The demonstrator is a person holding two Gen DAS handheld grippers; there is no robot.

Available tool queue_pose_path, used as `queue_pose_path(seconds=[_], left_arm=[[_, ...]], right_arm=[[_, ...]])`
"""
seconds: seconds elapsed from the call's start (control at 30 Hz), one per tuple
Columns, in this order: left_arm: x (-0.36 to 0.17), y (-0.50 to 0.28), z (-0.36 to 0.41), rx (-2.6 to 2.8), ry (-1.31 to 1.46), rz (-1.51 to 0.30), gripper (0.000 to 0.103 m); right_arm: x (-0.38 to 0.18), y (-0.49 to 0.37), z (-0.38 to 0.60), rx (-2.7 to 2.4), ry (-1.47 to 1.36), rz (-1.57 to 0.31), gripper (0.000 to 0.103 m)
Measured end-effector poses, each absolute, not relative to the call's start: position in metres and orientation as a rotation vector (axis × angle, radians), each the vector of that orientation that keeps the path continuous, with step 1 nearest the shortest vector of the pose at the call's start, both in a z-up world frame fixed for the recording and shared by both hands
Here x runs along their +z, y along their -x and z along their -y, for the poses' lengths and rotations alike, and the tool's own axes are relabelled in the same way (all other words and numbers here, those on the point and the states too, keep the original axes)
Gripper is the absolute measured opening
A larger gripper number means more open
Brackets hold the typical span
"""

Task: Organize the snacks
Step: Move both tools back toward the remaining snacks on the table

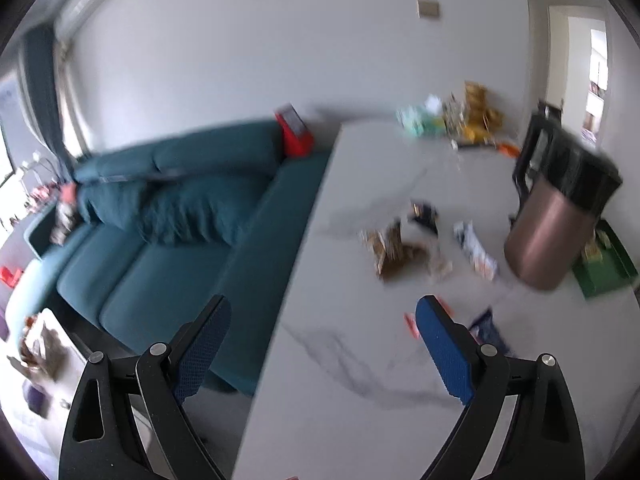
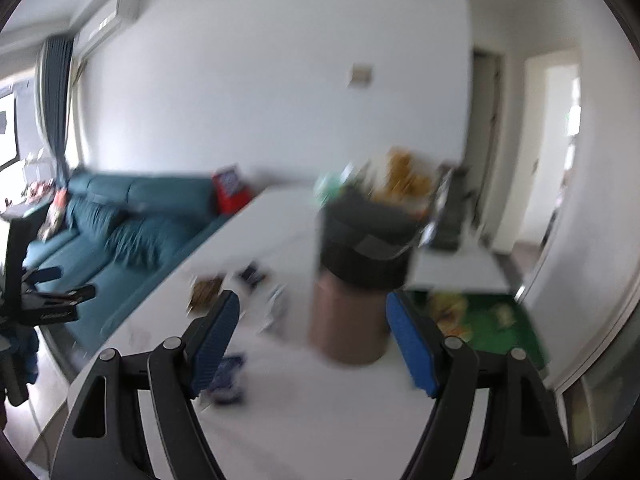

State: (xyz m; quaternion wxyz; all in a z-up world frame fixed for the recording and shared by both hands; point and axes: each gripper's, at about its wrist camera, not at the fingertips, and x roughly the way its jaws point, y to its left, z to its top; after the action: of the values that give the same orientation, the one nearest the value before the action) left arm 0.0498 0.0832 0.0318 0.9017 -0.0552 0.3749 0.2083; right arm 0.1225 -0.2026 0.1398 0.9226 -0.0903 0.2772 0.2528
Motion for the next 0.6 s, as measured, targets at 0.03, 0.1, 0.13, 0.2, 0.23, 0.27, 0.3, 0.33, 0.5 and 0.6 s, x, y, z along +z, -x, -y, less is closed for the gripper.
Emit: queue_pose_path(seconds=[0.03, 0.1, 0.13, 0.2, 0.23, 0.27, 0.3, 0.33, 0.5, 0.6], left_arm=[[0.019, -0.053, -0.085, 0.416, 0.121, -0.805, 0.091], [-0.004, -0.062, -0.085, 0.369, 0.130, -0.852, 0.091], [-0.013, -0.065, -0.084, 0.348, 0.127, -0.874, 0.091], [-0.028, -0.075, -0.081, 0.306, 0.112, -0.911, 0.091], [-0.037, -0.083, -0.077, 0.283, 0.099, -0.930, 0.091], [-0.041, -0.087, -0.074, 0.267, 0.091, -0.942, 0.091], [-0.047, -0.093, -0.071, 0.246, 0.085, -0.952, 0.091], [-0.050, -0.099, -0.069, 0.225, 0.081, -0.959, 0.091], [-0.065, -0.126, -0.062, 0.166, 0.054, -0.982, 0.091], [-0.071, -0.139, -0.060, 0.133, 0.019, -1.007, 0.091]], right_arm=[[0.125, -0.123, 0.191, 0.535, 0.189, -0.606, 0.103], [0.093, -0.126, 0.162, 0.558, 0.209, -0.687, 0.103], [0.081, -0.126, 0.153, 0.564, 0.221, -0.713, 0.103], [0.056, -0.129, 0.134, 0.591, 0.243, -0.773, 0.103], [0.045, -0.128, 0.123, 0.595, 0.259, -0.800, 0.103], [0.032, -0.124, 0.118, 0.600, 0.273, -0.825, 0.103], [0.017, -0.127, 0.107, 0.618, 0.287, -0.860, 0.103], [0.008, -0.127, 0.103, 0.624, 0.297, -0.876, 0.103], [-0.028, -0.131, 0.082, 0.648, 0.368, -0.934, 0.103], [-0.039, -0.139, 0.075, 0.661, 0.385, -0.961, 0.103]])
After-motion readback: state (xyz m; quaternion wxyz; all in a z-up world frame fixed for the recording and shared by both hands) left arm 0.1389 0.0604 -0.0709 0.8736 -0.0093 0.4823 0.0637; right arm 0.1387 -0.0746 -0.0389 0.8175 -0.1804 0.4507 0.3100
